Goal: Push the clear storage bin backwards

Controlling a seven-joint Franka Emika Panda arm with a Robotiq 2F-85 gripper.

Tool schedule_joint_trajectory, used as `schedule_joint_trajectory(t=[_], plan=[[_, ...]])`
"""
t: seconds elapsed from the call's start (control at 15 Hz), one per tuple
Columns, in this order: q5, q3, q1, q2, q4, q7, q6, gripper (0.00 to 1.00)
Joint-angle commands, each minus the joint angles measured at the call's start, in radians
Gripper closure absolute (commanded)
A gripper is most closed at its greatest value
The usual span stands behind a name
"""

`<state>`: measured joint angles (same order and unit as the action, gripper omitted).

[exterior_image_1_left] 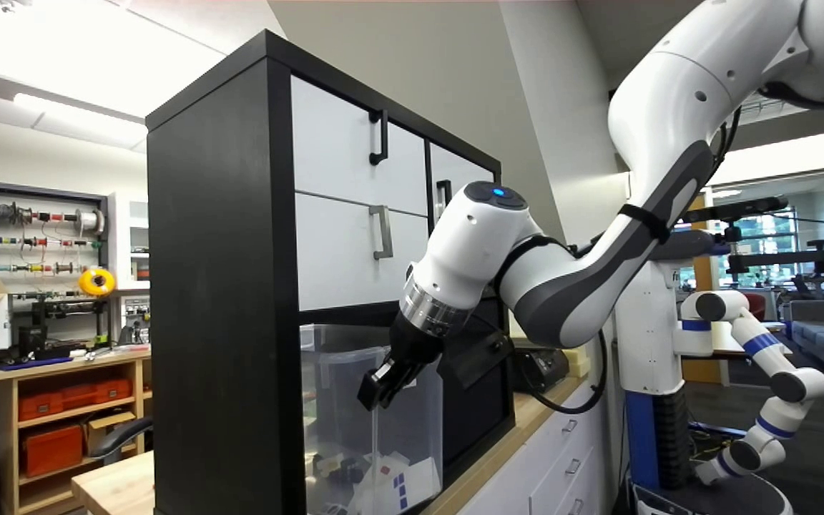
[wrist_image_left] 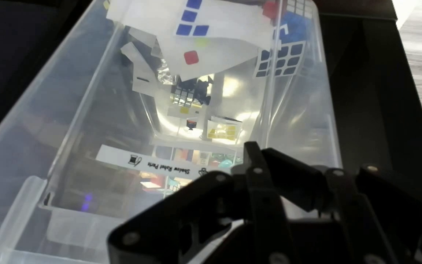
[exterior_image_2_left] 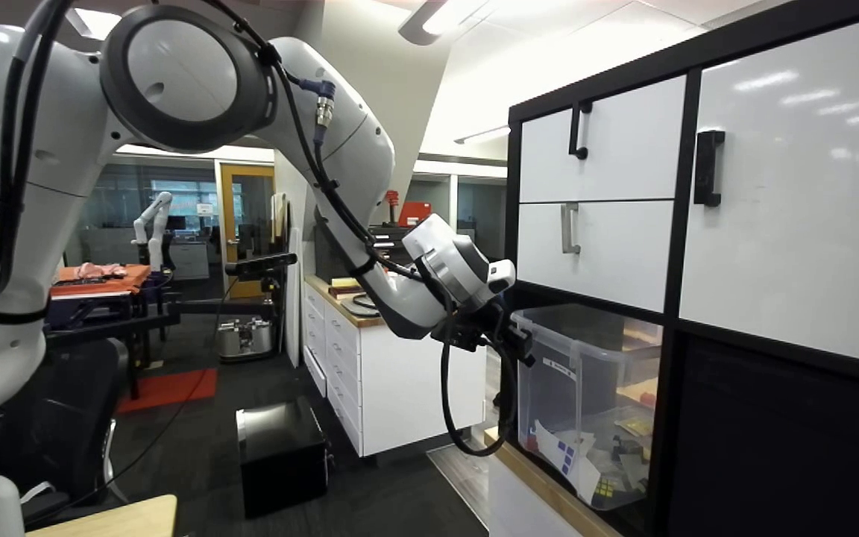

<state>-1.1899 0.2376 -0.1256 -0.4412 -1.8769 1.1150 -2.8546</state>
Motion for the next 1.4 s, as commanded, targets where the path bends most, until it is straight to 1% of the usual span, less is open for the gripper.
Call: schedule_joint_trajectory(t=[0.0,0.07,0.2,0.33,0.4,0.47,0.53,0.6,0.67,0.73,0.8,0.93,1.0,1.13,1.2,1.33], plan=[[-0.046,-0.027,0.023,-0.027,0.054,0.044,0.01,0.71],[-0.044,-0.029,0.024,-0.029,0.052,0.04,0.007,0.7],[-0.005,-0.013,0.009,-0.002,0.001,-0.005,0.016,0.58],[0.093,0.029,-0.019,0.033,-0.077,-0.097,0.059,0.45],[0.17,0.063,-0.04,0.054,-0.134,-0.16,0.081,0.38],[0.214,0.081,-0.046,0.062,-0.161,-0.191,0.099,0.32],[0.345,0.004,0.038,0.086,-0.202,-0.273,0.094,0.25],[0.336,0.108,-0.047,0.078,-0.214,-0.273,0.139,0.19],[0.38,0.113,-0.038,0.096,-0.242,-0.303,0.162,0.12],[0.499,0.007,0.074,0.128,-0.271,-0.373,0.154,0.06],[0.555,0.001,0.092,0.146,-0.293,-0.402,0.173,0.0],[0.685,-0.032,0.145,0.185,-0.328,-0.493,0.209,0.0],[0.729,-0.057,0.179,0.206,-0.339,-0.518,0.234,0.0],[0.778,-0.096,0.23,0.241,-0.355,-0.55,0.28,0.0],[0.765,-0.124,0.252,0.165,-0.301,-0.538,0.223,0.0],[0.778,-0.131,0.266,0.197,-0.318,-0.544,0.251,0.0]])
